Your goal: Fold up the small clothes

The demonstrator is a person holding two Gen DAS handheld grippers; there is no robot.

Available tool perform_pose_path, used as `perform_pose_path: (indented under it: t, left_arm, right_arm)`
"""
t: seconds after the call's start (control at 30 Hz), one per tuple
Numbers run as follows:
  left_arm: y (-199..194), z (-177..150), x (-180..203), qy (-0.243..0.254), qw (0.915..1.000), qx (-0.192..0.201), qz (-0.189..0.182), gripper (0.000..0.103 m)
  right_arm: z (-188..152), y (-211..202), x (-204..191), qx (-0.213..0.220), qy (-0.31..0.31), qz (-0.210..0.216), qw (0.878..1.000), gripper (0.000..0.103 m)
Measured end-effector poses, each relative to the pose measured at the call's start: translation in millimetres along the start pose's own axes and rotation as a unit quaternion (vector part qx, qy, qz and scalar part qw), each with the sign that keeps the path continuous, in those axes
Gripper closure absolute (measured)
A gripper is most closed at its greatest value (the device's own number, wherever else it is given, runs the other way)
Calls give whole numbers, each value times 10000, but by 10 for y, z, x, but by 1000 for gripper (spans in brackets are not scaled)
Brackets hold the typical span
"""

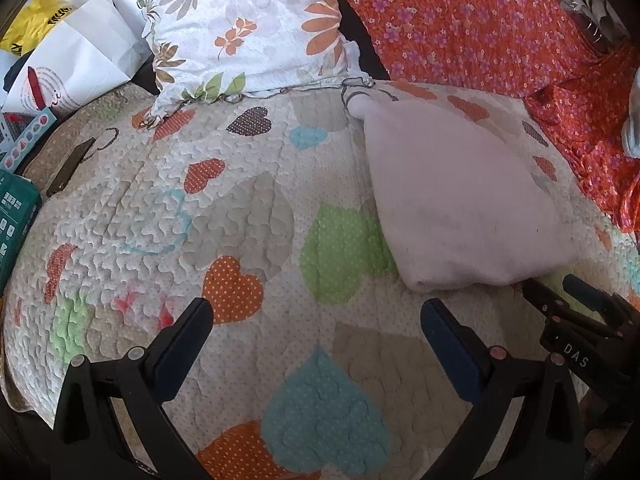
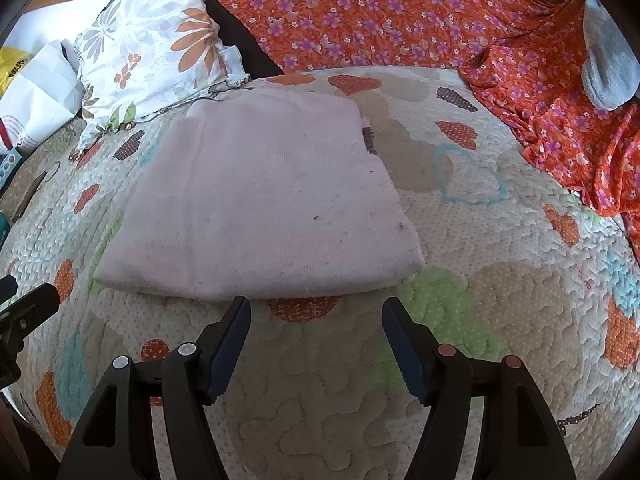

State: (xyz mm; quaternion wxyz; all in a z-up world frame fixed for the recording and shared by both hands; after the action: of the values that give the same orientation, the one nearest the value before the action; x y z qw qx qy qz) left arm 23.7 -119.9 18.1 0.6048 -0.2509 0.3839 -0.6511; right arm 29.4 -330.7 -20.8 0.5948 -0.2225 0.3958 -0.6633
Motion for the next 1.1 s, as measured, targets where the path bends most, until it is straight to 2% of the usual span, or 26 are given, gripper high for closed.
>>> perform_pose_path:
  t: [0.7, 0.9, 1.1]
  left_arm:
    - [134, -87, -61, -128, 9995, -254, -115, 0]
    - [167, -111, -97, -166, 9992, -321, -142, 0]
    - [251, -168, -117, -112, 9991, -419, 12, 0]
  right_arm:
    - [8, 25, 13, -7, -69, -79, 9999, 29]
    - [-17, 56, -38, 61, -319, -373, 9988, 28]
    - [-26, 102, -15, -71, -397, -599, 9974, 28]
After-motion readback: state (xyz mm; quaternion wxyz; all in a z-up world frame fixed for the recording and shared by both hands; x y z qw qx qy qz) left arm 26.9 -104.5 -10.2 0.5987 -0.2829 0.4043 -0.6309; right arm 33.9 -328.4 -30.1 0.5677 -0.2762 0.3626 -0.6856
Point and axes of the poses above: each gripper's, at about its wrist camera, not at the fingertips, and y roughly the way its jaws point, x to its right, z to its top, the point moved 3 cm from there along y, roughly the way its jaws point, and after that the axes turned 10 degrees about y, right-handed, at the moved point
